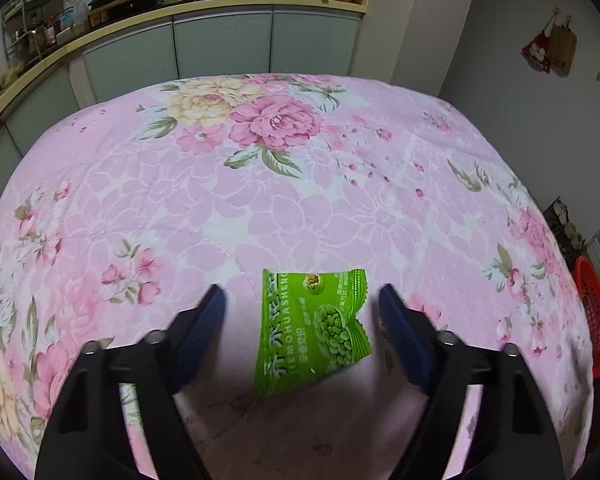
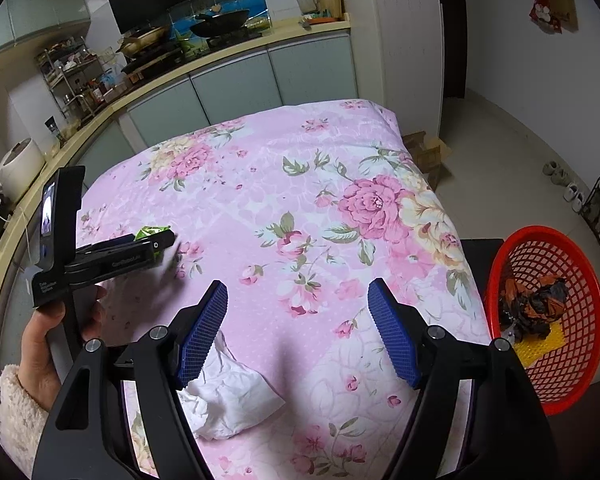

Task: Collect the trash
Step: 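Grasp the green snack wrapper with the left tool while the right tool grasps the white tissue, then carry both items over the red wastebasket and open both tools to drop them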

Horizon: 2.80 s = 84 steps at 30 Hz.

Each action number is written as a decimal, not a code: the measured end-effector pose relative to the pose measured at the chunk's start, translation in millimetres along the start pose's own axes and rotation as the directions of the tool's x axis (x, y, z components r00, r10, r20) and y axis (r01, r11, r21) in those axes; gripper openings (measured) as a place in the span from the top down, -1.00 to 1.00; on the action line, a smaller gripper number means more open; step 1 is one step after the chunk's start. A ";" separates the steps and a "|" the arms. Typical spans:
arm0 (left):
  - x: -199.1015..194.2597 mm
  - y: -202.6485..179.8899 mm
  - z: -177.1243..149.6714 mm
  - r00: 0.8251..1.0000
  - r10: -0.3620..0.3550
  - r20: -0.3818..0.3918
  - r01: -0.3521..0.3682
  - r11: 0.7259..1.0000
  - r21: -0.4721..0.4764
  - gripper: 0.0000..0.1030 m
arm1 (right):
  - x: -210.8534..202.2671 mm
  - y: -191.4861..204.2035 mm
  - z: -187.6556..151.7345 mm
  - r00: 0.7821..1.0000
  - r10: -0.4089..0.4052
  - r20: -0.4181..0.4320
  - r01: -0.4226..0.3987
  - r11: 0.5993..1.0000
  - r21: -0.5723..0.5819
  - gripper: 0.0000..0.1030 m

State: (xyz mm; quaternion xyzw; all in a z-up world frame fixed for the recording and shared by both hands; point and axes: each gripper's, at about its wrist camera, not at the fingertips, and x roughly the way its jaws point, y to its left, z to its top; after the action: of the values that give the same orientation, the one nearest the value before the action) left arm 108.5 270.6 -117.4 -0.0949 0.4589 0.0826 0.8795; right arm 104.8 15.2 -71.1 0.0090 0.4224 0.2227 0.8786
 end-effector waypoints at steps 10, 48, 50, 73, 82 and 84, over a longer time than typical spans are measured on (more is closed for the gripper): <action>-2.4 -3.5 -2.0 1.000 0.021 0.013 -0.022 0.999 0.027 0.17 | -1.8 0.2 -5.5 1.000 0.001 -0.002 -0.001 1.000 -0.012 -0.37; -114.6 10.7 -74.3 0.989 0.041 0.143 -0.036 0.999 -0.031 0.17 | 33.2 58.9 -63.4 0.984 0.094 -0.152 -0.128 0.965 -0.230 0.32; -114.9 10.1 -74.5 0.989 0.041 0.144 -0.037 0.999 -0.031 0.17 | 32.9 58.2 -63.4 0.984 0.094 -0.149 -0.127 0.965 -0.229 0.38; -149.5 3.6 -69.9 0.972 0.078 0.220 -0.073 0.997 -0.033 0.17 | -14.7 66.9 -11.0 0.992 0.118 0.046 -0.102 0.961 -0.257 0.46; -171.6 -3.0 -61.7 0.957 0.076 0.281 -0.070 0.997 -0.031 0.17 | -44.1 62.6 10.7 0.982 0.125 0.144 -0.089 0.968 -0.235 0.46; -175.7 -4.9 -59.5 0.954 0.073 0.292 -0.068 0.997 -0.027 0.17 | -49.7 61.3 13.3 0.979 0.125 0.160 -0.086 0.970 -0.228 0.46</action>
State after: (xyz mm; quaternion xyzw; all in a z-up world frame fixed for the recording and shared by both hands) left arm -36.7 241.2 -5.8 -0.0728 0.3261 0.1307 0.9334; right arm 64.2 52.9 -13.3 -0.0464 0.3160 0.3131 0.8944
